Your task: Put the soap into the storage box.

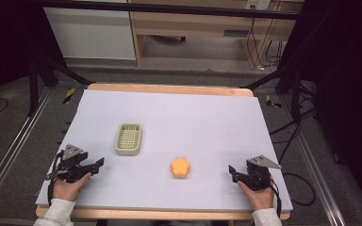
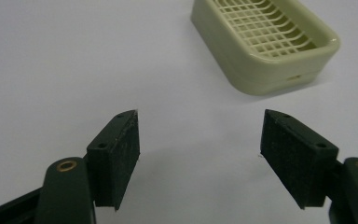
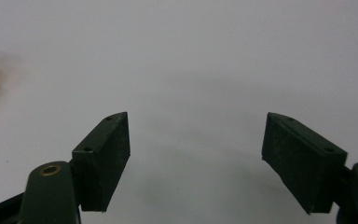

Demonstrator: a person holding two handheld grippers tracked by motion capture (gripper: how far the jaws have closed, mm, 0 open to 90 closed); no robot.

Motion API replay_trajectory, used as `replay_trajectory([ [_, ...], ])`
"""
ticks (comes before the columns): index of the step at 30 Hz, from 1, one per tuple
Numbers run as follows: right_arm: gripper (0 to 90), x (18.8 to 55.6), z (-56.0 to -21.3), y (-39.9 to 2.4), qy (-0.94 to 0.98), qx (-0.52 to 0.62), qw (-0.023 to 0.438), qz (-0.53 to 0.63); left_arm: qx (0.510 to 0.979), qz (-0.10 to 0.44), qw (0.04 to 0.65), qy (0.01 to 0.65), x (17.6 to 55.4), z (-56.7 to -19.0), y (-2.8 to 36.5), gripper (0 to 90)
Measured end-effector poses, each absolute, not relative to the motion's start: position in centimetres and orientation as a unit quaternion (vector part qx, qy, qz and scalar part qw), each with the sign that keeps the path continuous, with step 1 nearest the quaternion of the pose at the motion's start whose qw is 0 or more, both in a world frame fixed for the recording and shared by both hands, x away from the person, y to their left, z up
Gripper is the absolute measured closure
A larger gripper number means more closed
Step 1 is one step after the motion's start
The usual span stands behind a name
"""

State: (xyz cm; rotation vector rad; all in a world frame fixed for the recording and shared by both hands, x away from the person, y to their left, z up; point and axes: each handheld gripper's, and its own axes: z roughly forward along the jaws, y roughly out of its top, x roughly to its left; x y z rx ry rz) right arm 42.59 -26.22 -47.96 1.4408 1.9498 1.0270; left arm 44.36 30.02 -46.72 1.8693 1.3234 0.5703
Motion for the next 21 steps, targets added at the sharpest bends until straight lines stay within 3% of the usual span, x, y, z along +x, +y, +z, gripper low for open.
replay_trajectory([
  [21,22.3,42.4,-48.0,-26.0,0.719,0.527,0.250,0.377,0.749,0.217,0.402,0.480,43.3,-45.8,26.9,26.7],
])
